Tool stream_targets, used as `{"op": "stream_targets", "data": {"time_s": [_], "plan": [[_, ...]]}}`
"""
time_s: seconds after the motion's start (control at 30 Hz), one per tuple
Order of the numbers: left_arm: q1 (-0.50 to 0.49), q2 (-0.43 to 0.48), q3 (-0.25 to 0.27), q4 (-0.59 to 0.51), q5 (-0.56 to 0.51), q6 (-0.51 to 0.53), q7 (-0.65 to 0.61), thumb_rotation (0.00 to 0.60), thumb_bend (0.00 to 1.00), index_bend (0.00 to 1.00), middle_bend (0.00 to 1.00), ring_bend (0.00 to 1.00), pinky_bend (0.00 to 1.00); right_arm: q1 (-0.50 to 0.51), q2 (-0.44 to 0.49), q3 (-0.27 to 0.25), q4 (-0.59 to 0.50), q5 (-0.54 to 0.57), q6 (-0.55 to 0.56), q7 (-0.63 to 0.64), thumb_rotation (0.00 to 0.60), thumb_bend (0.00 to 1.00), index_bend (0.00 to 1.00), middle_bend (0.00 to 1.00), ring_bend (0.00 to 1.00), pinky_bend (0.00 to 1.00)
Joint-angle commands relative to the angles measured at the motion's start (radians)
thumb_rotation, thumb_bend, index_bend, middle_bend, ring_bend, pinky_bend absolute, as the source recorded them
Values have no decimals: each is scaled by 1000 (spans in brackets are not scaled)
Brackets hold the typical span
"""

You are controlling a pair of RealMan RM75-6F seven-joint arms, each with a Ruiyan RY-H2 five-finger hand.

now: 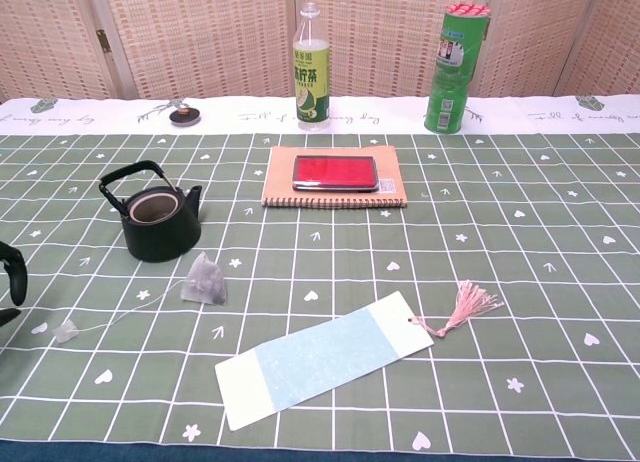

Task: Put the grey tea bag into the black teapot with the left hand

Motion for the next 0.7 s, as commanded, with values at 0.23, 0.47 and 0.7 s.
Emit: {"op": "stream_targets", "data": {"time_s": [0.23,0.47,0.7], "plan": [[-35,-46,27,-3,-29,20,50,471,380,465,1000,1000,1000,-4,9,-3,-1,-10,13,17,600,509,0,0,0,0],[-59,-68,36,18,-40,32,78,444,356,432,1000,1000,1000,-7,16,-6,-3,-18,21,29,600,509,0,0,0,0],[-66,-78,53,35,-24,27,65,424,329,421,1000,1000,1000,-7,16,-7,-5,-20,18,29,600,509,0,0,0,0]]}}
